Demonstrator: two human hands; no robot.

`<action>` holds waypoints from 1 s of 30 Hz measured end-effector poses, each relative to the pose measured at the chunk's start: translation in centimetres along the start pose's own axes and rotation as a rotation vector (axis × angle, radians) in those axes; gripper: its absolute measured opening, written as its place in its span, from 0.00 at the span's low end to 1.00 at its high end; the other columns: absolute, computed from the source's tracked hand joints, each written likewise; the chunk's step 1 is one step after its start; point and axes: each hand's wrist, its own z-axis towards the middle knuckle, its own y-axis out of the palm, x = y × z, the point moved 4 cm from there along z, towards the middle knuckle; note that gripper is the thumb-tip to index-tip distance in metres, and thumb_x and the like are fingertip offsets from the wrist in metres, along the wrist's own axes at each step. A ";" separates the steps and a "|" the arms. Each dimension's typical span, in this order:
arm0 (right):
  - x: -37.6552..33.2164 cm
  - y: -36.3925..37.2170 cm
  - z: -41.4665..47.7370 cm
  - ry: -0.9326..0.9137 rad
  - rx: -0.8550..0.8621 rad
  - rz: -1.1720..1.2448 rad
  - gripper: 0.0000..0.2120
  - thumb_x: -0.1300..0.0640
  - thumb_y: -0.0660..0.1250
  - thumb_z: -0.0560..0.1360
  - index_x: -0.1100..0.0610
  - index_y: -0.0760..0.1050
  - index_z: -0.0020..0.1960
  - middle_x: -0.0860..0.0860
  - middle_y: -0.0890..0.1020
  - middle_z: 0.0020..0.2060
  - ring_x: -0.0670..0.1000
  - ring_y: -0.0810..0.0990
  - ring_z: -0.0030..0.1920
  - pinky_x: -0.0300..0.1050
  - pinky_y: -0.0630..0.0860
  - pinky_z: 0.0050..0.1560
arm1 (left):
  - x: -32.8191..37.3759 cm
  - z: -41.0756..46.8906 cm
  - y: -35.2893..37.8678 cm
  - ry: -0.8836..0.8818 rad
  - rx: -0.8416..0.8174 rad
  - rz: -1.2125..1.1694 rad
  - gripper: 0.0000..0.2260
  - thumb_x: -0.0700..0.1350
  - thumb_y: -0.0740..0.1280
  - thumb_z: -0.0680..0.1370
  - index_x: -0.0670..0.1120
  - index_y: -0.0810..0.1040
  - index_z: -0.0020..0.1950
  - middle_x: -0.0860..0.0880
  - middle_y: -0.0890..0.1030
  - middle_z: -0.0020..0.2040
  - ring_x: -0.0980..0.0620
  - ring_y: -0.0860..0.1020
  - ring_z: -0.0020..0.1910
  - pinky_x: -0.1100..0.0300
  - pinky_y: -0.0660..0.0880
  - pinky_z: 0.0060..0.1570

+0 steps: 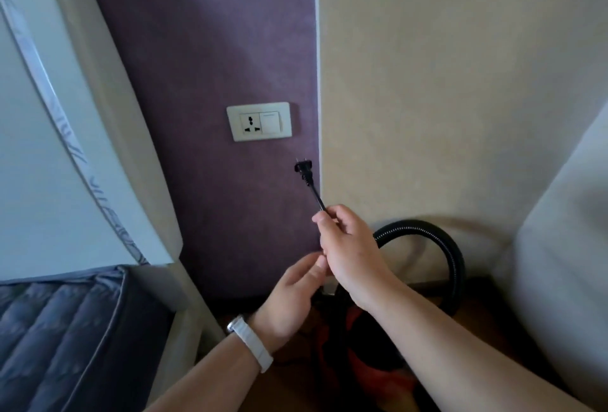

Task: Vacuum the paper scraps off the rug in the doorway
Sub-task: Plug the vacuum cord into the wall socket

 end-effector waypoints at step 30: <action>-8.9 5.7 10.9 -0.054 -0.179 -0.153 0.17 0.46 0.59 0.82 0.58 0.78 0.46 0.49 0.68 0.27 0.50 0.64 0.25 0.42 0.60 0.28 | 7.3 -2.4 -14.8 0.265 0.253 1.345 0.28 0.72 0.55 0.71 0.49 0.64 0.27 0.53 0.69 0.25 0.56 0.69 0.26 0.60 0.66 0.29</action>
